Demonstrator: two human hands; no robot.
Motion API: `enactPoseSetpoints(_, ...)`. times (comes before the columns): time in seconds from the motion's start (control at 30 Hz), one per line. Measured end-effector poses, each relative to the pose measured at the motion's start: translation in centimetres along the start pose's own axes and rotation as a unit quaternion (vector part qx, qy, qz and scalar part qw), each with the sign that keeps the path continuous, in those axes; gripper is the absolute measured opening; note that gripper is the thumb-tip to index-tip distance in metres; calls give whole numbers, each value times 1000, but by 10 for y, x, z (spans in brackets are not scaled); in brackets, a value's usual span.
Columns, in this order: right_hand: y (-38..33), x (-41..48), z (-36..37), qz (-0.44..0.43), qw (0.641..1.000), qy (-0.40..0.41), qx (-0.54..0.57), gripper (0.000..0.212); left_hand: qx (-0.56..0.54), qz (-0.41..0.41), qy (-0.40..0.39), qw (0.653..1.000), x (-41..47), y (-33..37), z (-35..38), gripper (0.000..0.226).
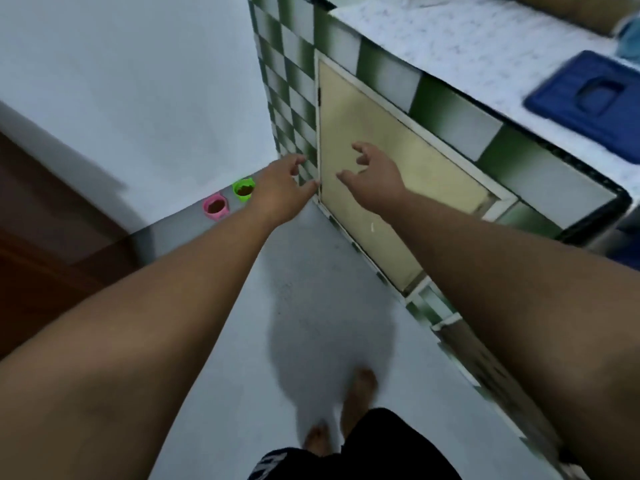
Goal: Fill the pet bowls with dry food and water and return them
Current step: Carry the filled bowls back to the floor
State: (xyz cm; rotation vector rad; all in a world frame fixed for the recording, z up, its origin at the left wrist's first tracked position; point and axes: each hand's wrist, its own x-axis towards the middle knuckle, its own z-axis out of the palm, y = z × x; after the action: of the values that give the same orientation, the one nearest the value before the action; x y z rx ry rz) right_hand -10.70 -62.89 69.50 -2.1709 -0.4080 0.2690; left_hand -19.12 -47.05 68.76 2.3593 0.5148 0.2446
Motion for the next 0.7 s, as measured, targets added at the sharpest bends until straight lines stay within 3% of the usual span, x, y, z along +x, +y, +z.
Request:
enactPoseSetpoints(0.37, 97, -147, -184, 50, 982, 180, 10, 59, -17, 181, -57, 982, -96, 192, 114, 51)
enactPoseSetpoints(0.7, 235, -308, -359, 124, 953, 276, 26, 55, -63, 239, -164, 955, -234, 365, 268, 47)
